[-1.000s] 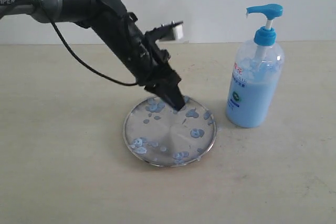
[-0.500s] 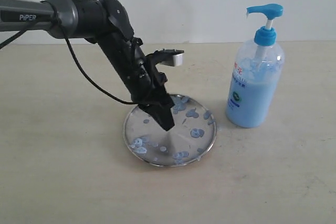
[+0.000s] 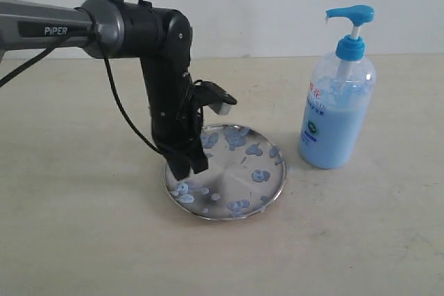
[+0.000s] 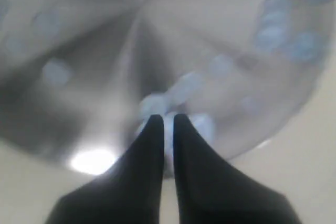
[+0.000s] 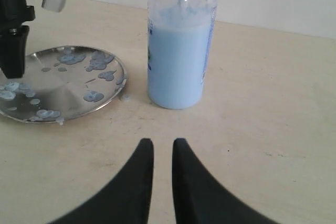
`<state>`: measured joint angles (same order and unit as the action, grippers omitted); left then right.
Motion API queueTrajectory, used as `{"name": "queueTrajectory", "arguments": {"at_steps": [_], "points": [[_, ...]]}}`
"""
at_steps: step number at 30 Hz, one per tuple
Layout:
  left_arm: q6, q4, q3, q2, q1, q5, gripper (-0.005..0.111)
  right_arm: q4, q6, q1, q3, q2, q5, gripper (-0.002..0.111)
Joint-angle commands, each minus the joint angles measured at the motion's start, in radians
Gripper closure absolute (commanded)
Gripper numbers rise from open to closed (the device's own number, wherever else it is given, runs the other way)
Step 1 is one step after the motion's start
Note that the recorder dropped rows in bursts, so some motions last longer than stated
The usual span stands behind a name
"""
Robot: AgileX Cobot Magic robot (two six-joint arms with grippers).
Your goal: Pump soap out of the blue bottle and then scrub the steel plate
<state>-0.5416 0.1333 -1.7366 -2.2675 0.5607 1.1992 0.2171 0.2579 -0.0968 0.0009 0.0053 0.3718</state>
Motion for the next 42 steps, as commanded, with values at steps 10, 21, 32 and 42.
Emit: {"name": "queueTrajectory", "arguments": {"at_steps": [10, 21, 32, 42], "points": [[-0.199, 0.355, -0.035, 0.006, -0.017, -0.030, 0.102, -0.002, -0.013, 0.006, -0.001, -0.005, -0.001, 0.104], [-0.066, 0.334, -0.022, 0.144, -0.050, -0.248, 0.102, -0.002, -0.013, 0.006, -0.001, -0.005, -0.001, 0.104], [-0.440, 0.740, 0.778, 0.831, -0.050, -1.138, 0.102, -0.002, -0.013, 0.006, -0.001, -0.005, -0.001, 0.104], [-0.446, 0.801, 1.119, 1.416, -0.051, -1.007, 0.102, -0.002, -0.013, 0.006, -0.001, -0.005, -0.001, 0.104]]}}
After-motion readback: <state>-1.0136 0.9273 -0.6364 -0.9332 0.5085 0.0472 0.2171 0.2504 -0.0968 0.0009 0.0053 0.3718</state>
